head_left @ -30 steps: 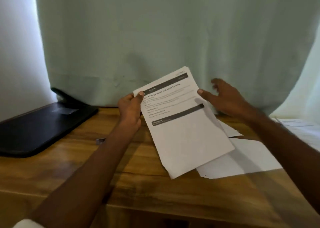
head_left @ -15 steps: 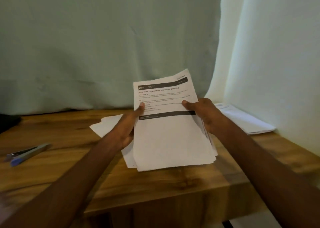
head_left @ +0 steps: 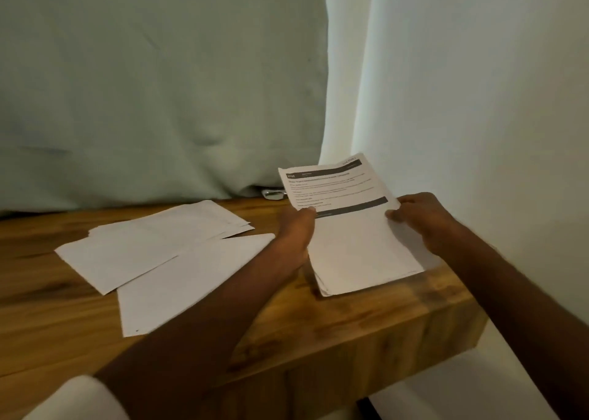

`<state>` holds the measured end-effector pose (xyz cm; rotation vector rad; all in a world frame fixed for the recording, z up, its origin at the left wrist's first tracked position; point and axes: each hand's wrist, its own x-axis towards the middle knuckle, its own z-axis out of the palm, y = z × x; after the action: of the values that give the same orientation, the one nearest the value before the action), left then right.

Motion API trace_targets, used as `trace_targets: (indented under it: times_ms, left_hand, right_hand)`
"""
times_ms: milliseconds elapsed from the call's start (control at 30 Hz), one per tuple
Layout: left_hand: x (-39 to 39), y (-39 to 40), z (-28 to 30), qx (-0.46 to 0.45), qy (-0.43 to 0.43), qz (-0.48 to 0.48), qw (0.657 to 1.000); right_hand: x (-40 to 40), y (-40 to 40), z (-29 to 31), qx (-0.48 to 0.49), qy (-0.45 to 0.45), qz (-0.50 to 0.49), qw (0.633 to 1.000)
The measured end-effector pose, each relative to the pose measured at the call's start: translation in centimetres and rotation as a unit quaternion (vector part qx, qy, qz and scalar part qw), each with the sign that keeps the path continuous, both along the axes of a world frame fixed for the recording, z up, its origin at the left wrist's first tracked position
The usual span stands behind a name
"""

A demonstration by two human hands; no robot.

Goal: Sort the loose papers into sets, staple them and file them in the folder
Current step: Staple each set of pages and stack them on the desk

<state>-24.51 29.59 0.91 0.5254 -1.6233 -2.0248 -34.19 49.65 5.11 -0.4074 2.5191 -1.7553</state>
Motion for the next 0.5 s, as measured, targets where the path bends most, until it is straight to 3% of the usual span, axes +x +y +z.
trace_targets:
  times_ms: [200, 400, 500]
  left_hand:
    - [-6.3, 3.4, -1.4, -0.066, 0.004, -0.02, 0.998]
    - [-10.1, 3.6, -3.1, -0.081, -0.031, 0.023, 0.996]
    - [-11.3, 3.5, -3.9, -0.145, -0.055, 0.058, 0.986]
  right_hand:
    - [-6.3, 3.6, -0.3, 0.068, 0.037, -0.07, 0.995]
    - [-11.3, 3.9, -1.2, 0.142, 0.063, -0.091, 0.984]
    - [-12.8, 3.2, -1.6, 0.189, 0.085, -0.11, 0.972]
